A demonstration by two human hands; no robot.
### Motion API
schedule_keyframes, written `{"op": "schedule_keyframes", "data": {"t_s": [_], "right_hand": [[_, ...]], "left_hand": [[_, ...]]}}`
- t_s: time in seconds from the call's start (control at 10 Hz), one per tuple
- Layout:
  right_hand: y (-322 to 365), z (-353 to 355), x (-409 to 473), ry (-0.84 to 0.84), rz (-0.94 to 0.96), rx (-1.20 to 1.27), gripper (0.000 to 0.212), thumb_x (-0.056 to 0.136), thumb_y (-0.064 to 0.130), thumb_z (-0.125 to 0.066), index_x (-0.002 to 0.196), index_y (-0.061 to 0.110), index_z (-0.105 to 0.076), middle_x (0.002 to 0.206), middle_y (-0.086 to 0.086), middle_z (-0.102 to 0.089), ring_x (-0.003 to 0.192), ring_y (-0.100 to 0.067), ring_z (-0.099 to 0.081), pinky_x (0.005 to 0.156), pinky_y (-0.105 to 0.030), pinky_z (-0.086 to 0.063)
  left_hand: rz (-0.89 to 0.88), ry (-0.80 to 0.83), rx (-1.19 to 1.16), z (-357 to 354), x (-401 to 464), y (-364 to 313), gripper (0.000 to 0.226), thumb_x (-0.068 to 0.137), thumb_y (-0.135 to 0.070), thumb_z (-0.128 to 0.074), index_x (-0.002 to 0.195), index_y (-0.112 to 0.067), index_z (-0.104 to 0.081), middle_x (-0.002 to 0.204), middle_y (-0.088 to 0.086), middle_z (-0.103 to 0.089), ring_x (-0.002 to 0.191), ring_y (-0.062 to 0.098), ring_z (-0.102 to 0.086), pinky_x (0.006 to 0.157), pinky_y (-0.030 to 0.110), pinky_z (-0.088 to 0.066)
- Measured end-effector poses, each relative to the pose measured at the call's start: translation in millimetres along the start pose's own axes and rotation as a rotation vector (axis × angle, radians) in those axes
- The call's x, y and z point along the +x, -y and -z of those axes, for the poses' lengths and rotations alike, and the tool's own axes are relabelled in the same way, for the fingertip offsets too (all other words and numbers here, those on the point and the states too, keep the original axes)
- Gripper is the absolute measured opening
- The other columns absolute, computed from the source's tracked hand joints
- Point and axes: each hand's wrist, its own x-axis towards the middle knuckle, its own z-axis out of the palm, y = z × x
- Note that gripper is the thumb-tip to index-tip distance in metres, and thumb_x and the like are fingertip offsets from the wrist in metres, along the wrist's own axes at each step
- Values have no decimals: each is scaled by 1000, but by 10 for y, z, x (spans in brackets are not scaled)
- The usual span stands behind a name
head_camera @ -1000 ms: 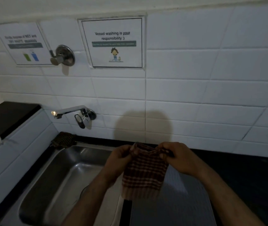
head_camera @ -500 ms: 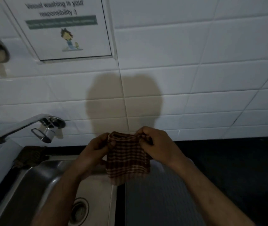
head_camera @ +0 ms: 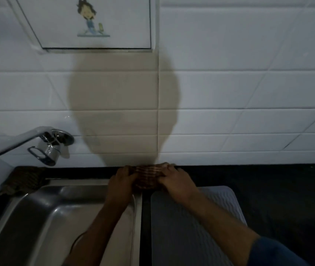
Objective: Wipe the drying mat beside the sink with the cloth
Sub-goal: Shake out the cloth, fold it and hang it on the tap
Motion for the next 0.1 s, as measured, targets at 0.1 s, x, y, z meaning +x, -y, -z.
{"op": "schedule_keyframes", "data": {"t_s": [0.1], "right_hand": [[47,-118,-148,121,-68,10,33,90,20,-60,123,20,-65,141,-13,-51,128,-35,-48,95,-42,-43]], "left_hand": [[58,-13,-54,-69,-92,12,35,84,-21,-62,118,-16,-70,127,19,-64,112,41,-61,91,48,-51]]}}
